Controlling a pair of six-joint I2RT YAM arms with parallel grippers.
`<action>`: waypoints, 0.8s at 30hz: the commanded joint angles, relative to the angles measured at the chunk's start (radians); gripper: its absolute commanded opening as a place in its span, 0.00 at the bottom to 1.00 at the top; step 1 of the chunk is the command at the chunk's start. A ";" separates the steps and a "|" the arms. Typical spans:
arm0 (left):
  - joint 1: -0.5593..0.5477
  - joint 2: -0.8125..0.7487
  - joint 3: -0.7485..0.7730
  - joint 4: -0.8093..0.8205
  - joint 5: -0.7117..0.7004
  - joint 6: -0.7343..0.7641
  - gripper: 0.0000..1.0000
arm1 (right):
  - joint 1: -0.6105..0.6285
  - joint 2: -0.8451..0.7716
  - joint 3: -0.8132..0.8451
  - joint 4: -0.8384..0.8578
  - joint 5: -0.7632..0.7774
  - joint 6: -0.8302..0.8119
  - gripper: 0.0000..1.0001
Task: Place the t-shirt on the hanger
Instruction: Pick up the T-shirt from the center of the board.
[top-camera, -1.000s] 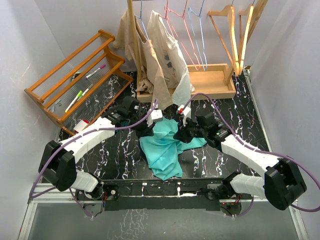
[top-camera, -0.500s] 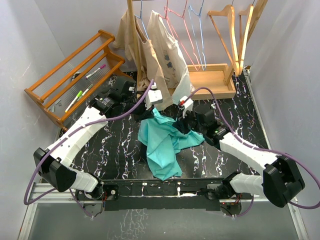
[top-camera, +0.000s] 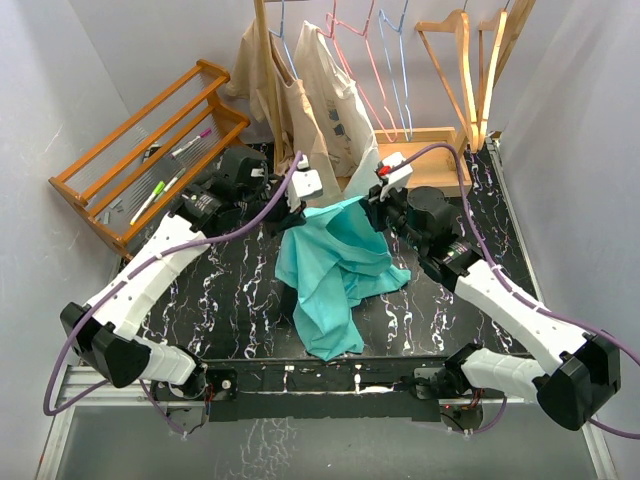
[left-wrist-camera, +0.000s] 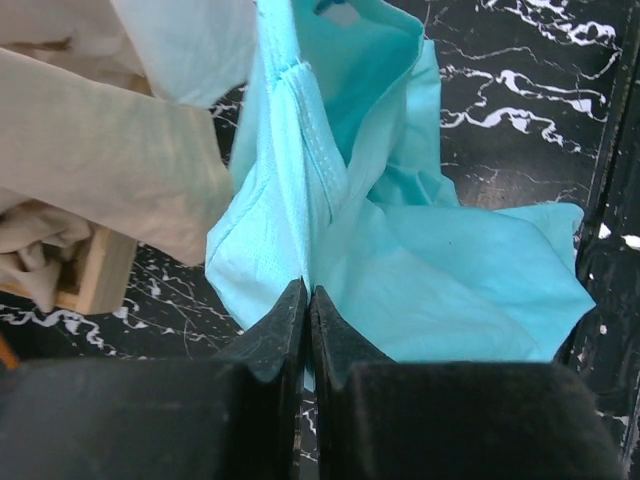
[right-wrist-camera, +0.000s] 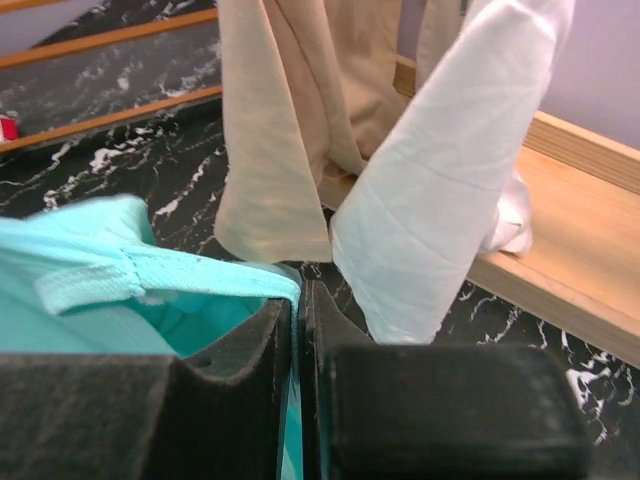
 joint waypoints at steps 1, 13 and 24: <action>0.010 -0.027 0.101 -0.039 -0.052 -0.030 0.00 | -0.016 -0.039 0.022 -0.037 0.158 -0.035 0.08; 0.009 0.046 0.253 -0.136 -0.020 -0.040 0.00 | -0.016 -0.085 -0.023 -0.025 0.165 -0.003 0.08; 0.009 0.015 0.150 -0.101 0.008 -0.124 0.00 | -0.016 -0.075 0.026 -0.016 0.170 -0.026 0.08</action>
